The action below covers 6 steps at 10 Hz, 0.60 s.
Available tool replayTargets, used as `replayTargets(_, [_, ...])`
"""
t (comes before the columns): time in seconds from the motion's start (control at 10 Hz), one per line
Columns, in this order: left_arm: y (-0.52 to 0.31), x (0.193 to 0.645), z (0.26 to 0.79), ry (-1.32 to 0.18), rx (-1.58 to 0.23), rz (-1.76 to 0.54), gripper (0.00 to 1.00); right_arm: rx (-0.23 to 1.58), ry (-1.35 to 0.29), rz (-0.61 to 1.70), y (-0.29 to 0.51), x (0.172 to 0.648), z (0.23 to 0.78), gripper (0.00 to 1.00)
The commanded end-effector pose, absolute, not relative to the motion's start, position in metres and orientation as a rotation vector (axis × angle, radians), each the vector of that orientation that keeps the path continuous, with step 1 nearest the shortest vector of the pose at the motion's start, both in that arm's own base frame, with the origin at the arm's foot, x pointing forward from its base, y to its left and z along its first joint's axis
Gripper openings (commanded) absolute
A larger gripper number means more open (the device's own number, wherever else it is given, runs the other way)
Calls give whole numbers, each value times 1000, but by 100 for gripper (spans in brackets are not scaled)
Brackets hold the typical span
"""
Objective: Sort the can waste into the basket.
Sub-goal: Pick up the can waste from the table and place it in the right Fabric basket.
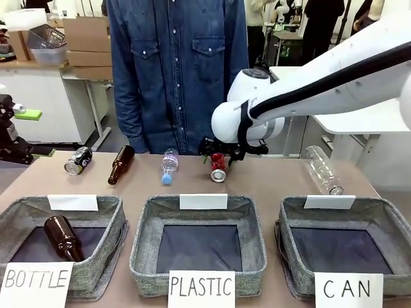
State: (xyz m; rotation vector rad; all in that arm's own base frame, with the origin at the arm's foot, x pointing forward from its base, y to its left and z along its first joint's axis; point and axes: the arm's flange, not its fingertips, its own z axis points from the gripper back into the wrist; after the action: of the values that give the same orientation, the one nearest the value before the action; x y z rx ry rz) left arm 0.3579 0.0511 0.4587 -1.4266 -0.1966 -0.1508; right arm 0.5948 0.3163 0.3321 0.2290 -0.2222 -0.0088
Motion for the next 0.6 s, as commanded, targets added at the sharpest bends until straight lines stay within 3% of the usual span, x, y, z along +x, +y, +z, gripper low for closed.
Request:
replayTargets(0.0, [50, 357, 461, -213, -1440, -172, 100, 136, -218, -53, 332, 613, 323, 100])
replayTargets(0.4, [50, 357, 461, -213, -1440, -172, 100, 96, -196, -56, 333, 614, 306, 100])
replayTargets(0.5, [50, 357, 461, -213, -1440, -172, 100, 85, -200, -54, 332, 613, 305, 42])
